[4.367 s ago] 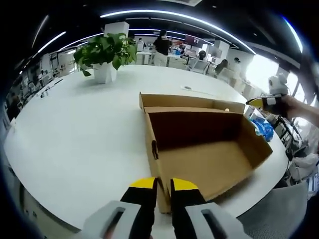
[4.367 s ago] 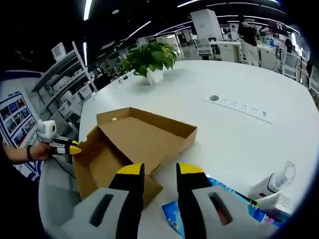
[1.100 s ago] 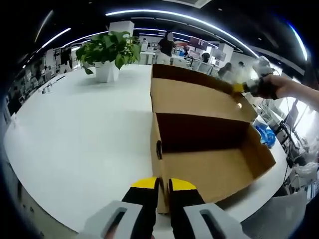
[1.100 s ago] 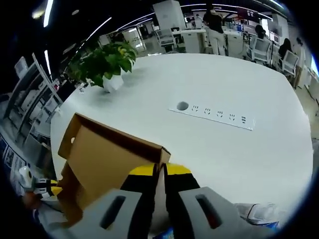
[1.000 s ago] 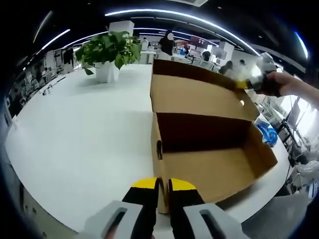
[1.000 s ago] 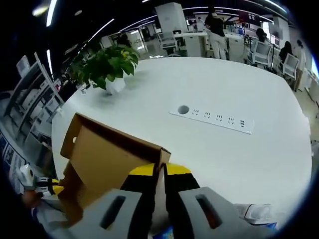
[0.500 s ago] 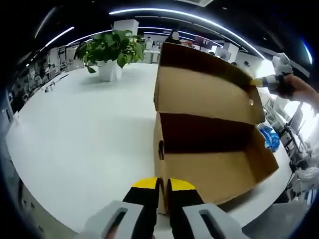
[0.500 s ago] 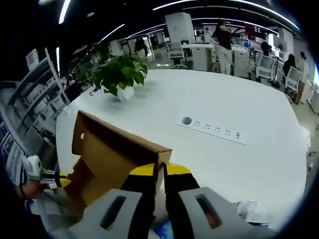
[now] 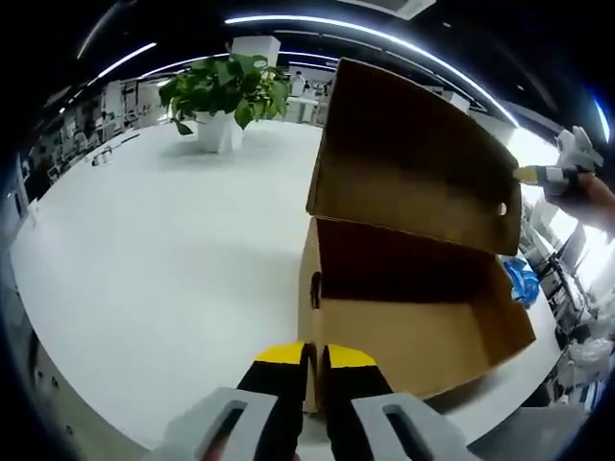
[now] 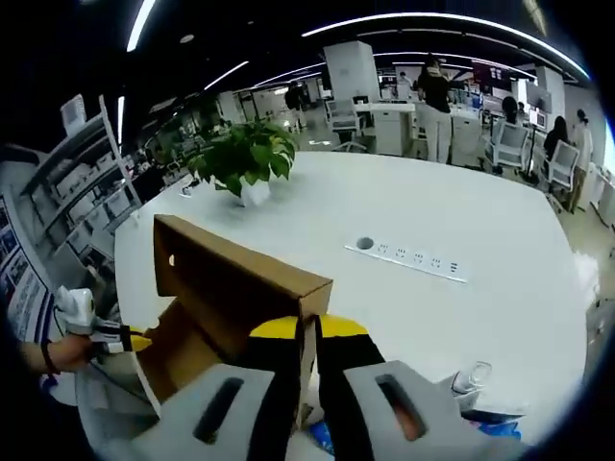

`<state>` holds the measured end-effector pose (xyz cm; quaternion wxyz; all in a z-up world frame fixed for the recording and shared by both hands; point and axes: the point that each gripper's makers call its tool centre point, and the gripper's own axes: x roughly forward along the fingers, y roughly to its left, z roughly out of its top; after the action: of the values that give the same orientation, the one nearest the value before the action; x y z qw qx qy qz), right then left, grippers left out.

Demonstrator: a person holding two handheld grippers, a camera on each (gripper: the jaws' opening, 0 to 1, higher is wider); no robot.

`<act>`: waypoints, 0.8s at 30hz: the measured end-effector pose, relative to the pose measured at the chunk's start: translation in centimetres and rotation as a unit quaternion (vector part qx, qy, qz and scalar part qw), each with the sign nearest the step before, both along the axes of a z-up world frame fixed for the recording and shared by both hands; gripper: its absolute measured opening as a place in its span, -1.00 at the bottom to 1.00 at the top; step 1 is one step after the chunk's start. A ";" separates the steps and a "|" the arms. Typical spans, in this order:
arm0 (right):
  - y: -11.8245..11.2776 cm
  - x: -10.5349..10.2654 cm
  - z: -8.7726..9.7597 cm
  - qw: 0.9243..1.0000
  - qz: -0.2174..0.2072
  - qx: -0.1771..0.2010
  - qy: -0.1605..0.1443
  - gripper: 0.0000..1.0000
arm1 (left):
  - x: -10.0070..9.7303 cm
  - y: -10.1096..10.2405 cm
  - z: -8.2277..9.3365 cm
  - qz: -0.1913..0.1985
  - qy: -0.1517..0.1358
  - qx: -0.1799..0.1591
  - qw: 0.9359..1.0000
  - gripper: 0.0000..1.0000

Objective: Operate the shoe box by opening the lid, removing the specified soft item, and placing it in the target area until the item is outside and the box remains undamaged.

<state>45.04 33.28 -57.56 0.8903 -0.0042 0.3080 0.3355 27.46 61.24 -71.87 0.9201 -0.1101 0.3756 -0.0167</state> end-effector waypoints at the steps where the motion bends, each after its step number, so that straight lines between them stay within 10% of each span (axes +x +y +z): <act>1: -0.1 -0.2 0.1 1.000 -0.003 0.004 -0.002 -0.94 | 0.0 0.0 0.0 0.001 0.000 0.000 1.000 -0.90; 24: -0.2 -8.0 0.9 0.997 0.009 -0.016 -0.080 -0.95 | 0.0 0.0 0.0 0.000 -0.002 0.002 1.000 -0.90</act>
<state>37.04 33.10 -56.70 0.9090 -0.0480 0.2408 0.3368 27.50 61.22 -71.90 0.9210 -0.1081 0.3740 -0.0165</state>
